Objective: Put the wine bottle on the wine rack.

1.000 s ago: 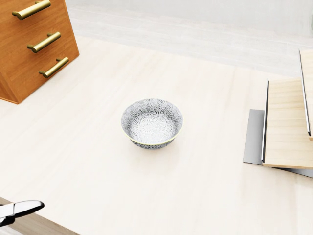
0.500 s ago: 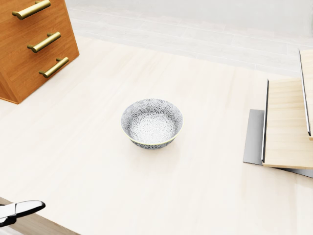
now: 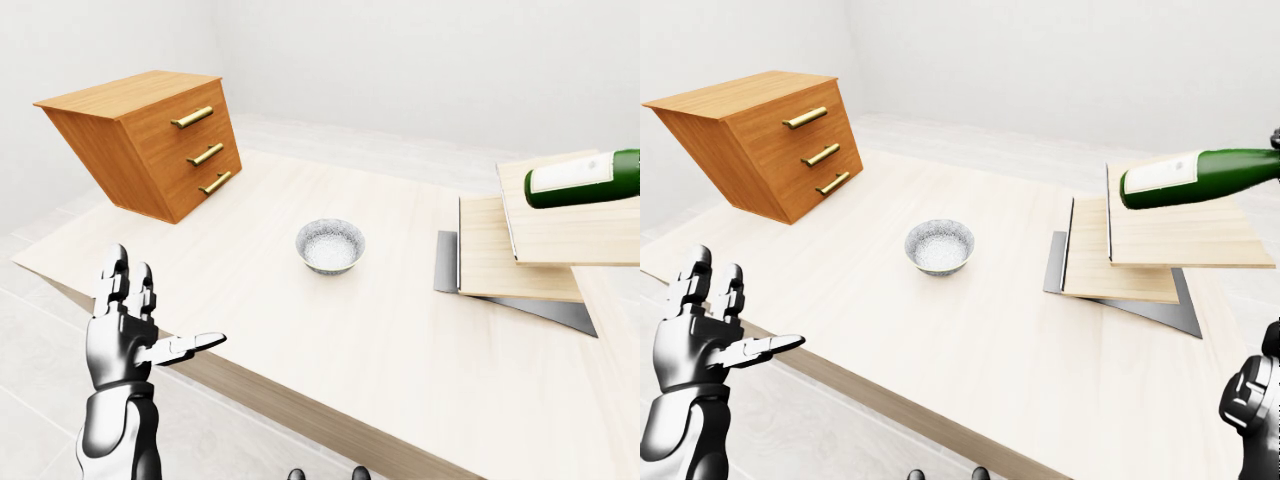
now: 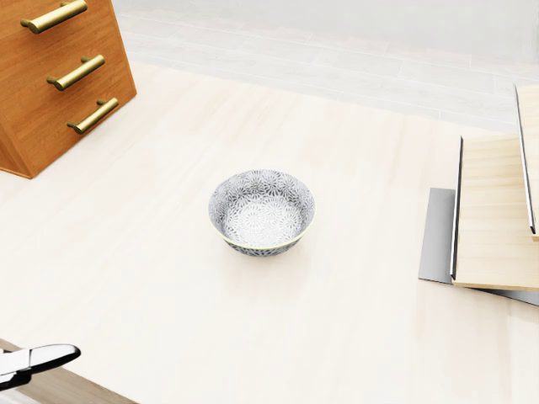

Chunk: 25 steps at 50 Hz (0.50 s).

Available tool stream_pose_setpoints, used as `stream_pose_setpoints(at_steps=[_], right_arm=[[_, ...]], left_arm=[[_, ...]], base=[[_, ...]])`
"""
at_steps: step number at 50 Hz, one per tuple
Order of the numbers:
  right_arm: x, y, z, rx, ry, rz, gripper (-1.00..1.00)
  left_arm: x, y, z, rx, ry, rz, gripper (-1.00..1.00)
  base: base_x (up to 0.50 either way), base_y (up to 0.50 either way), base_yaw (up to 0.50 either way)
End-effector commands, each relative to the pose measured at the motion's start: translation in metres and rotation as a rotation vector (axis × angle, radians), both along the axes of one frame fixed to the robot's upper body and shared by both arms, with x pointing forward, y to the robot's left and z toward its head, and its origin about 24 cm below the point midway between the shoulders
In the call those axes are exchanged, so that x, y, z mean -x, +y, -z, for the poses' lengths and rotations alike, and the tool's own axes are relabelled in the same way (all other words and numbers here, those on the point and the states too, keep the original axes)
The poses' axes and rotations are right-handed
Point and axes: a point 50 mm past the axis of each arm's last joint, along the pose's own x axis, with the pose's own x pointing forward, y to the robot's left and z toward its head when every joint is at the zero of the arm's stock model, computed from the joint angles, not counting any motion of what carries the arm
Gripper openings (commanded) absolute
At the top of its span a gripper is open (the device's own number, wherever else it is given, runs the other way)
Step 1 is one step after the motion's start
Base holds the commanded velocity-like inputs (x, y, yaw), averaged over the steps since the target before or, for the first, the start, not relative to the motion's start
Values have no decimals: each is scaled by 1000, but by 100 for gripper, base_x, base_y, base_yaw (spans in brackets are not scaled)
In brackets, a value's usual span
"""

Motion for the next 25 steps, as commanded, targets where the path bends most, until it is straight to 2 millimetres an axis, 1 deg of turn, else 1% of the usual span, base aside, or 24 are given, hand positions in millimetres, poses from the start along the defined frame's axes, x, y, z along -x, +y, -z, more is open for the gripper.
stream_pose_setpoints(at_steps=[1, 4, 16, 25], right_arm=[[-5, 3, 8, -14, -22, -39, -100], [-7, 4, 13, -17, -7, -47, -100], [-6, 1, 15, -12, 9, -37, -100], [-5, 0, 25, -8, 42, -42, -100]], left_arm=[[-1, -1, 1, 1, 3, 1, 100], [1, -1, -2, -5, -6, 3, 100], [1, -1, -3, -6, -10, -1, 100], [1, -1, -2, -6, -8, -1, 100]], base=[[0, 0, 0], [0, 0, 0], [0, 0, 0], [0, 0, 0]])
